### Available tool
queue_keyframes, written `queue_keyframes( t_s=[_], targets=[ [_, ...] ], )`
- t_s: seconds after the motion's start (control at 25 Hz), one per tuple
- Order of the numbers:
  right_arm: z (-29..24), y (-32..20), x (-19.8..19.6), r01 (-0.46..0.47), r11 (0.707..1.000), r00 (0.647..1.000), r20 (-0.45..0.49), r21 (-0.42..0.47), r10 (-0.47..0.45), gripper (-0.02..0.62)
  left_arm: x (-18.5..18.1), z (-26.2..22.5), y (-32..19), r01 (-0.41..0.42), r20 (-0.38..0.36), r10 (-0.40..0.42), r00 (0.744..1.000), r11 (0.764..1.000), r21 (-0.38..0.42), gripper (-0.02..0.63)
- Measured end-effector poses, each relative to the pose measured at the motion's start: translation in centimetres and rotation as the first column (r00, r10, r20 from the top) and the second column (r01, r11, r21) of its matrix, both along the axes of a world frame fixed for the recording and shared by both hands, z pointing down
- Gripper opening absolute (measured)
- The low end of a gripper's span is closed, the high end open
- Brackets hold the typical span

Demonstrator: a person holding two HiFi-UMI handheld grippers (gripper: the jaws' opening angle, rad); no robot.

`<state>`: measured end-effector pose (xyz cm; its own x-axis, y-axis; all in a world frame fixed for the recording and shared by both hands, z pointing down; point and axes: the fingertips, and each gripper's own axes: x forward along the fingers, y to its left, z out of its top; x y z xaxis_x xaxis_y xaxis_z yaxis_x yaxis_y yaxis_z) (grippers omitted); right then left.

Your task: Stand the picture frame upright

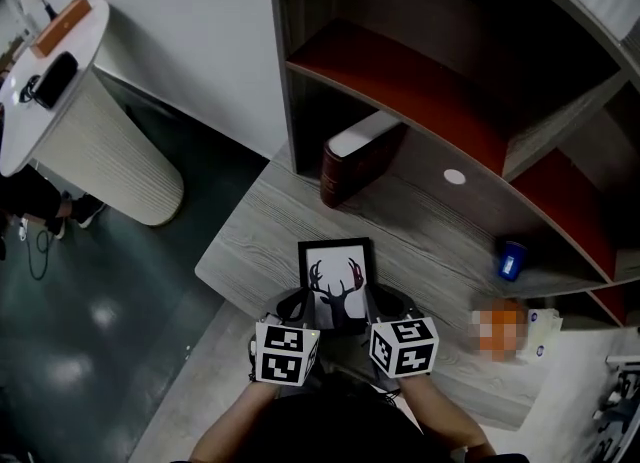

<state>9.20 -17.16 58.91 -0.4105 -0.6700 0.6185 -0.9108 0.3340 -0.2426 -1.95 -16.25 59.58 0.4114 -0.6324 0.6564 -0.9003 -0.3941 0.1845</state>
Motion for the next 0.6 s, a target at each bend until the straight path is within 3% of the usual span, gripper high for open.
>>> queue_keyframes(
  t_s=[0.36, 0.6],
  targets=[
    [1.6, -1.7, 0.4, -0.022, 0.999, 1.000, -0.022, -0.038, 0.021, 0.018, -0.6, 1.7, -0.8, 0.003, 0.013, -0.003, 1.000, 0.998, -0.070, 0.028],
    [2.9, -2.1, 0.5, -0.016, 0.997, 0.999, -0.047, -0.069, 0.012, 0.071, -1.3, 2.8, -1.3, 0.031, 0.019, -0.029, 0.999, 0.993, -0.110, 0.079]
  ],
)
